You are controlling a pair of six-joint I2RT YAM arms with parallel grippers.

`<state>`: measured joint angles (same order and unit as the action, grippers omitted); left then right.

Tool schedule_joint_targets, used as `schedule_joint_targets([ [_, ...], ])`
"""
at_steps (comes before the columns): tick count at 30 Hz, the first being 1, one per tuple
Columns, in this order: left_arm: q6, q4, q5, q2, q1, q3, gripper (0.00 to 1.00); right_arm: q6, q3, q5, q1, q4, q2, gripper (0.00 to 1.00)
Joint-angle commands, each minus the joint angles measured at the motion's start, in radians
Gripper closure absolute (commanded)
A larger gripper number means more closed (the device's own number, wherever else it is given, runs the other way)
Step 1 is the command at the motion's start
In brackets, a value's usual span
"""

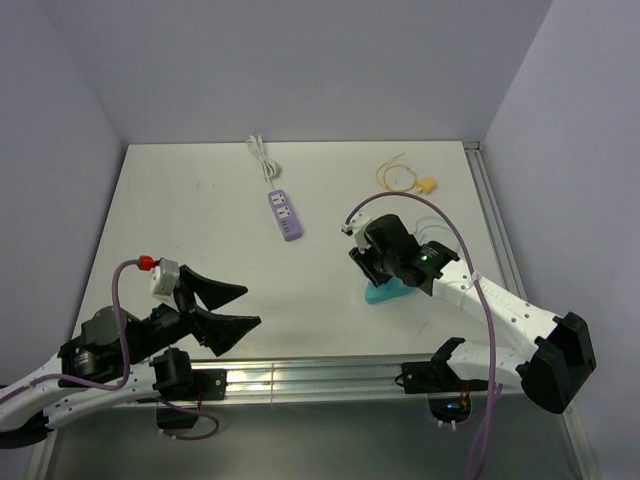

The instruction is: Insert the plug

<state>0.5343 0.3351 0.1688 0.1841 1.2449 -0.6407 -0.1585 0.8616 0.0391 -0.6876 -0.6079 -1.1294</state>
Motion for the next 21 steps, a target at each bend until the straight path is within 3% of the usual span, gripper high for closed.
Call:
schedule_joint_targets([
  [1, -0.033, -0.057, -0.025, 0.028, 0.001, 0.006, 0.00, -0.024, -0.006, -0.018, 0.013, 0.020, 0.019, 1.00],
  [21, -0.019, -0.099, -0.060, 0.054, 0.001, 0.004, 0.01, -0.029, -0.030, 0.024, 0.017, 0.000, -0.076, 1.00],
])
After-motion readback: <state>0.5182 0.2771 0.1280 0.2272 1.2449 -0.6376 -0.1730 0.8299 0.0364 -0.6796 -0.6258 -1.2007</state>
